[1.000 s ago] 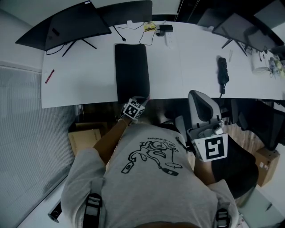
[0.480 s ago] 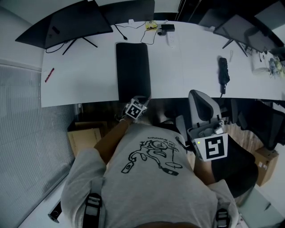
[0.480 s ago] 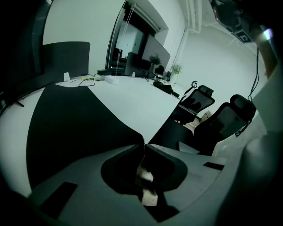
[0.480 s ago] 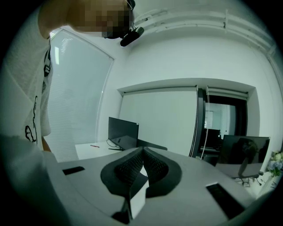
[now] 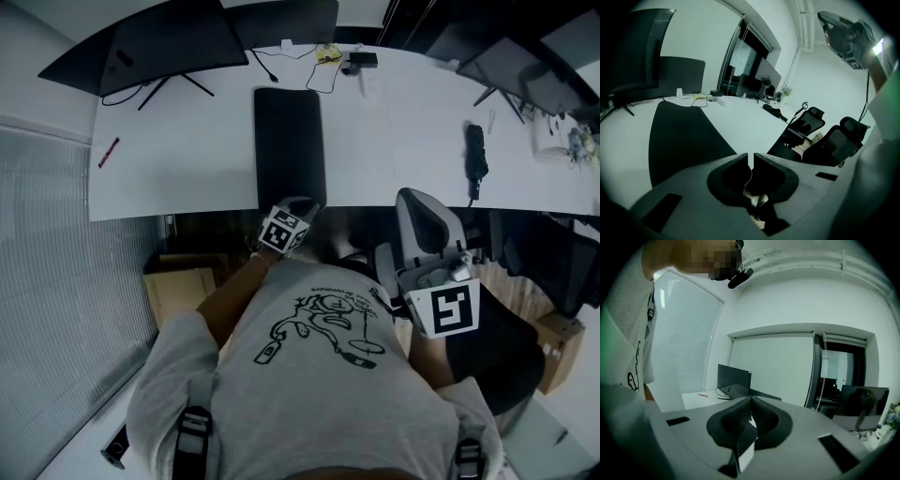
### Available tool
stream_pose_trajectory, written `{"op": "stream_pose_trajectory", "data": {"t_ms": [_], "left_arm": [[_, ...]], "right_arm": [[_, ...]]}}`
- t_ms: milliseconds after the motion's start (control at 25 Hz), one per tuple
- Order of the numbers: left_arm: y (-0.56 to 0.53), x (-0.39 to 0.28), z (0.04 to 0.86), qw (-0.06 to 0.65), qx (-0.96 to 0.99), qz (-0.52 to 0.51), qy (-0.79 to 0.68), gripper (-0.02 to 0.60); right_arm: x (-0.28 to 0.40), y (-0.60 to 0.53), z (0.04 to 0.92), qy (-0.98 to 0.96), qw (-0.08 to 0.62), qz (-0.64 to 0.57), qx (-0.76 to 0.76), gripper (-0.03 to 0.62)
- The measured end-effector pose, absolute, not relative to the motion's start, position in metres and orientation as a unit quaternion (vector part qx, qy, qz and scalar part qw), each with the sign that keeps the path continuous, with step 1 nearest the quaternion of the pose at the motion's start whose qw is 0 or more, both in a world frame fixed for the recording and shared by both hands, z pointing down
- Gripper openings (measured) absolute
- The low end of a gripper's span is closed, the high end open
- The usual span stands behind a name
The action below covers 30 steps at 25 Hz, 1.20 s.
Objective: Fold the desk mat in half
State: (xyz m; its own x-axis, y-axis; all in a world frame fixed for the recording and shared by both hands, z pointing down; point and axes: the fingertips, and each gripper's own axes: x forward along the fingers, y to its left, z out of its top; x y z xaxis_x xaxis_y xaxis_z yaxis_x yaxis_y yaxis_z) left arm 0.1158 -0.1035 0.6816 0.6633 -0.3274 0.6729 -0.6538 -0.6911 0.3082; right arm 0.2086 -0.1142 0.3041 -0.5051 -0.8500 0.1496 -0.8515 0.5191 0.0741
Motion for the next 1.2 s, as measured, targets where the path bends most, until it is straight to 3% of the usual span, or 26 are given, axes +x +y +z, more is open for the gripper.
{"op": "stream_pose_trajectory", "data": {"t_ms": [1200], "left_arm": [[-0.130, 0.041, 0.461, 0.175, 0.915, 0.097, -0.351, 0.034]], "right_arm": [[0.132, -0.099, 0.292, -0.865, 0.091, -0.004, 0.493, 0.006]]}}
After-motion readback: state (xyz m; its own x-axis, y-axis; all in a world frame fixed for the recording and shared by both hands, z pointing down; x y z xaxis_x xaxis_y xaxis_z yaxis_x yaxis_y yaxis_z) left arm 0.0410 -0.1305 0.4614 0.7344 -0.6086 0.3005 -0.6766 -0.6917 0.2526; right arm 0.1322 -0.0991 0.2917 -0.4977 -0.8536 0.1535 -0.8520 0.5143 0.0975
